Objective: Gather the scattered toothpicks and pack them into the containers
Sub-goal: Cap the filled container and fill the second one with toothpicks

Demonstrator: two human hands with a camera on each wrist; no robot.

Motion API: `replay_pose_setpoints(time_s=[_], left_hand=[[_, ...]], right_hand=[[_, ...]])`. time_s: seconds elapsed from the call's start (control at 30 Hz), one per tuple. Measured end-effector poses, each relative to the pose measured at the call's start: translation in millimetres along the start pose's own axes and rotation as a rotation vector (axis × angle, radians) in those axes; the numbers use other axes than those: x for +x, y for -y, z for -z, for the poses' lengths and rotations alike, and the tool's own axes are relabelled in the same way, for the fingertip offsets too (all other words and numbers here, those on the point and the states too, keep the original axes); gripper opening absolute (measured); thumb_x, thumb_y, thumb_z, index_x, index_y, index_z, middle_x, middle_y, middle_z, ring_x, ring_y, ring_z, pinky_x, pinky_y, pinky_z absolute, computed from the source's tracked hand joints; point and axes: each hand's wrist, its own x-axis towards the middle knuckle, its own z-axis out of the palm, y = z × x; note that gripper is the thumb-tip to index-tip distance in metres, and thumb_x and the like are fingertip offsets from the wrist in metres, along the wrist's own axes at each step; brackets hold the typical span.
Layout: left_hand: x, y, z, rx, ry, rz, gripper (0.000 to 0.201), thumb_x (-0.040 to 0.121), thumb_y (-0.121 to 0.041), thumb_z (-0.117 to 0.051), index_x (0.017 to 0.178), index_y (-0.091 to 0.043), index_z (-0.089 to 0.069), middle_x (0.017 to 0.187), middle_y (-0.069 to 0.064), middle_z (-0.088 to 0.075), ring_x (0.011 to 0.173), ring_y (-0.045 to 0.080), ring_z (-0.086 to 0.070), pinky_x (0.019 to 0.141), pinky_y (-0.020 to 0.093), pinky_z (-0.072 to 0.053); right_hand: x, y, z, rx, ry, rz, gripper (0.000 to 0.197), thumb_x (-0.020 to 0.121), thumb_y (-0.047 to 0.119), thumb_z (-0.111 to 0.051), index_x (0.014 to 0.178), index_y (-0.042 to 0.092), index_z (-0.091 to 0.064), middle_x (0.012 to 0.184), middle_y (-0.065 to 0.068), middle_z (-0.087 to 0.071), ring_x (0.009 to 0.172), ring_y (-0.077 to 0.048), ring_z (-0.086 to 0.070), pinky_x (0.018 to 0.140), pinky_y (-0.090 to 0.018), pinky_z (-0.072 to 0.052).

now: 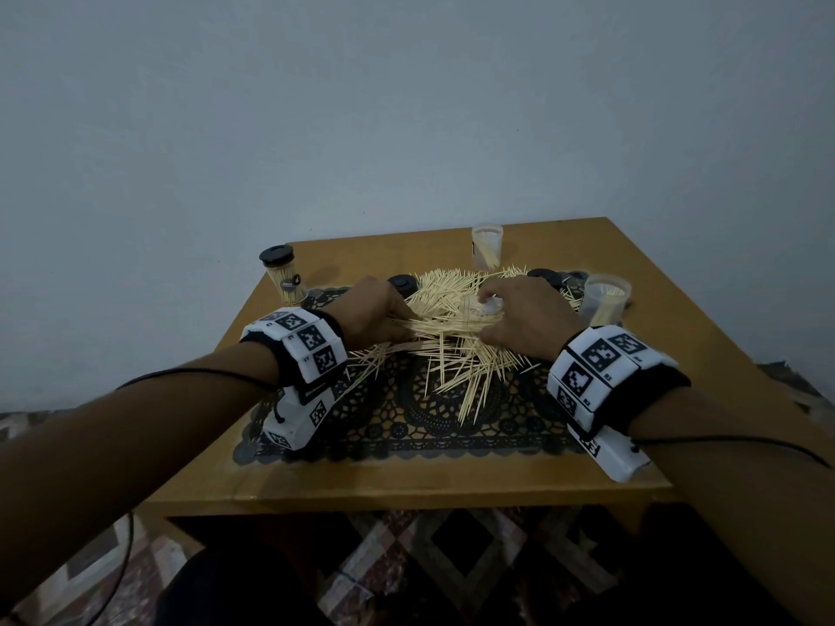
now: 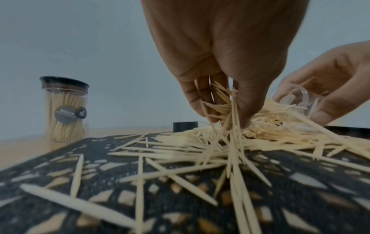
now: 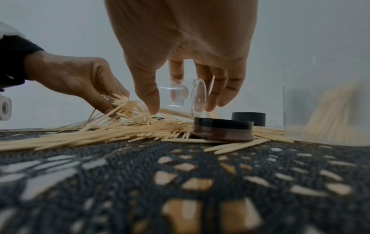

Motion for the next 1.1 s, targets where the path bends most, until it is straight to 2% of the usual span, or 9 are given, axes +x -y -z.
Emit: replay_pose_setpoints(time_s=[0.1, 0.23, 0.4, 0.53, 0.6, 0.67, 0.73, 0.93, 1.1], left_hand=[[-3, 0, 8, 0.056, -0.038, 0.017, 0.018, 0.086, -0.020, -0.070, 0.102, -0.013, -0.075, 0.092, 0.000, -0.074, 0.059, 0.000, -0.048, 0.058, 0.001, -0.037], [-5, 7, 12, 0.026, -0.059, 0.058, 0.013, 0.085, -0.021, -0.071, 0.096, -0.016, -0.077, 0.069, -0.011, -0.064, 0.050, -0.007, -0.048, 0.054, 0.003, -0.036], [-4, 8, 15, -0.008, -0.055, 0.087, 0.019, 0.086, -0.019, -0.070, 0.104, -0.016, -0.075, 0.090, 0.000, -0.075, 0.059, -0.001, -0.052, 0.053, 0.004, -0.035], [-3, -6, 15, 0.093, -0.028, 0.012, 0.023, 0.089, -0.024, -0.066, 0.111, -0.017, -0.072, 0.102, -0.004, -0.073, 0.067, -0.002, -0.049, 0.054, -0.002, -0.034], [-2, -12, 14, 0.106, 0.004, -0.007, 0.024, 0.090, -0.023, -0.065, 0.113, -0.018, -0.070, 0.103, -0.004, -0.073, 0.070, 0.000, -0.051, 0.059, 0.001, -0.039], [1, -16, 9, 0.066, 0.043, -0.029, 0.023, 0.089, -0.020, -0.066, 0.111, -0.018, -0.072, 0.101, 0.000, -0.073, 0.080, 0.010, -0.061, 0.072, 0.019, -0.047], [3, -20, 6, 0.063, 0.045, -0.052, 0.019, 0.087, -0.021, -0.068, 0.105, -0.018, -0.075, 0.096, 0.001, -0.074, 0.084, 0.015, -0.065, 0.075, 0.028, -0.050], [13, -27, -1, 0.017, -0.050, -0.042, 0.025, 0.080, -0.015, -0.074, 0.103, -0.011, -0.064, 0.098, 0.003, -0.069, 0.082, 0.012, -0.060, 0.069, 0.018, -0.038], [12, -30, -1, -0.205, -0.089, 0.036, 0.044, 0.073, -0.007, -0.080, 0.108, -0.011, -0.054, 0.100, 0.003, -0.068, 0.086, 0.017, -0.063, 0.075, 0.028, -0.053]], right_hand=[[0, 0, 0, 0.004, -0.013, -0.009, 0.050, 0.075, 0.033, -0.078, 0.120, 0.022, -0.061, 0.121, -0.006, -0.062, 0.108, -0.026, -0.055, 0.090, -0.041, -0.051], [0, 0, 0, 0.005, -0.017, -0.008, 0.049, 0.074, 0.034, -0.078, 0.118, 0.023, -0.062, 0.121, -0.006, -0.062, 0.108, -0.026, -0.055, 0.090, -0.040, -0.051], [0, 3, -1, 0.019, 0.034, 0.033, 0.050, 0.074, 0.034, -0.078, 0.119, 0.024, -0.061, 0.120, -0.007, -0.061, 0.102, -0.024, -0.056, 0.085, -0.035, -0.050], [-1, 2, -3, 0.037, 0.041, 0.078, 0.049, 0.075, 0.033, -0.078, 0.120, 0.022, -0.061, 0.117, -0.007, -0.062, 0.095, -0.019, -0.054, 0.079, -0.027, -0.044], [-1, 2, -3, 0.041, 0.047, 0.094, 0.050, 0.076, 0.032, -0.078, 0.121, 0.021, -0.061, 0.118, -0.006, -0.061, 0.094, -0.016, -0.051, 0.079, -0.026, -0.042], [-1, 3, -3, 0.036, 0.053, 0.108, 0.050, 0.076, 0.032, -0.078, 0.121, 0.021, -0.061, 0.118, -0.005, -0.062, 0.093, -0.015, -0.050, 0.078, -0.025, -0.040], [0, 4, -3, 0.037, 0.068, 0.126, 0.049, 0.075, 0.034, -0.079, 0.120, 0.021, -0.062, 0.116, -0.004, -0.063, 0.091, -0.015, -0.051, 0.076, -0.025, -0.040], [-1, 4, -3, 0.055, 0.073, 0.142, 0.050, 0.075, 0.038, -0.079, 0.119, 0.021, -0.062, 0.113, -0.004, -0.065, 0.089, -0.016, -0.055, 0.079, -0.028, -0.047], [0, 3, -3, 0.051, 0.067, 0.141, 0.053, 0.075, 0.040, -0.079, 0.120, 0.021, -0.061, 0.113, -0.003, -0.065, 0.088, -0.016, -0.055, 0.077, -0.027, -0.046]])
